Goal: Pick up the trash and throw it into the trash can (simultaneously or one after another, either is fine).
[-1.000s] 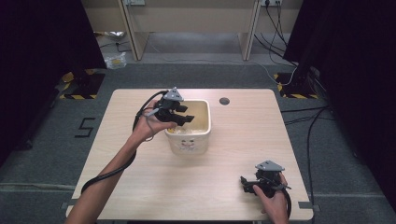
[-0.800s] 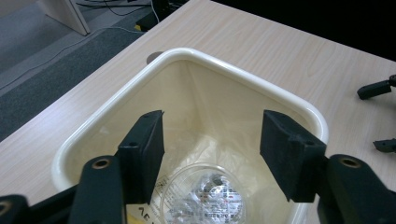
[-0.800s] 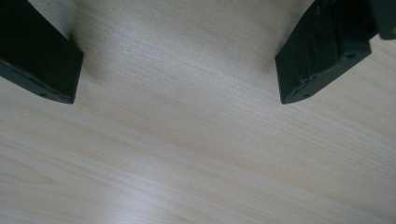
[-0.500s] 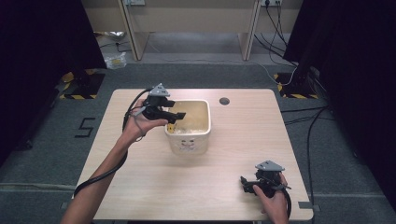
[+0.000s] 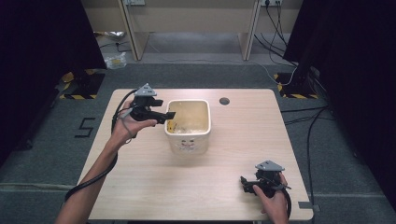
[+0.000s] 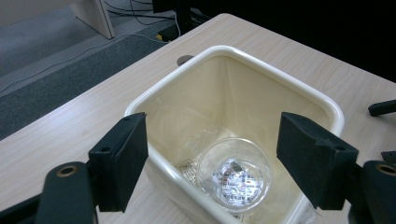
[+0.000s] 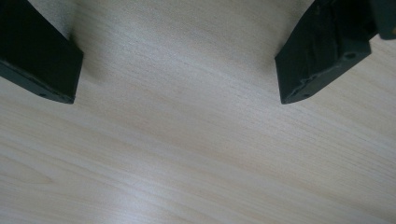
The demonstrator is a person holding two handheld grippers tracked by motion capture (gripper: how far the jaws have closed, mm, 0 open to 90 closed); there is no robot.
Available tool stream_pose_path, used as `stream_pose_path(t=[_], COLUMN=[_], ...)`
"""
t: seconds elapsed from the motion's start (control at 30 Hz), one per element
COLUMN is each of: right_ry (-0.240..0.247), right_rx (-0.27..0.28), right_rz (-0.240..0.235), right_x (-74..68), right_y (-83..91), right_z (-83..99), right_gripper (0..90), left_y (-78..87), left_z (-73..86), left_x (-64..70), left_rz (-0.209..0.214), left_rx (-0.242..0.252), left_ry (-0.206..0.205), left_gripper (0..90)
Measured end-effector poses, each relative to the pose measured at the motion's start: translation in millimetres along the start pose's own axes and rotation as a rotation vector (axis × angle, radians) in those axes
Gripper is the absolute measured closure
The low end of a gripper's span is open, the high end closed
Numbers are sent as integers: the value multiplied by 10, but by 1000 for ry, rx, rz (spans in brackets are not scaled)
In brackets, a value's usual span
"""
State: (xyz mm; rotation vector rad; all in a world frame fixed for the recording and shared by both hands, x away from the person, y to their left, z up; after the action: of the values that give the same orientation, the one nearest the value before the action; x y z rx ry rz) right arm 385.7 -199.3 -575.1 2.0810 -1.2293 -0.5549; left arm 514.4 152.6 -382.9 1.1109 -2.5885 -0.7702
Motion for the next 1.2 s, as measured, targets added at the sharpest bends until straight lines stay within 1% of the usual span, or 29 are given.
stream_pose_path(t=[0.17,0.3,0.6,1.0,1.2], right_ry=[-1,0,-1,0,-1], right_rx=[0,0,0,0,0], right_rz=[0,0,0,0,0], right_x=[0,0,0,0,0], right_y=[0,0,0,0,0], right_z=[0,0,0,0,0], right_gripper=[8,8,7,8,8], left_y=[87,163,305,433,472], left_z=[47,93,223,363,462], left_x=[-75,-148,-268,-348,-380], left_rz=[-15,-30,-58,-78,-86], left_rx=[6,19,35,53,54], left_ry=[8,26,55,77,90], left_gripper=[237,234,227,228,227])
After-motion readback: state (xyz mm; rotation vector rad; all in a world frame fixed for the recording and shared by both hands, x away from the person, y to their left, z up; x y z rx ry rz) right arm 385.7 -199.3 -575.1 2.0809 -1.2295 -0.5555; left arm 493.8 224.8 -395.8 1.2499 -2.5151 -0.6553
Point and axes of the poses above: each handheld gripper's, and its own axes: y roughly backward along the jaws, z roughly out of its underside, x roughly to its right, the point moved 8 cm from there along -y, roughly forward along the jaws, and after that the axes turned 4 degrees about -z, right-handed, at the moved point
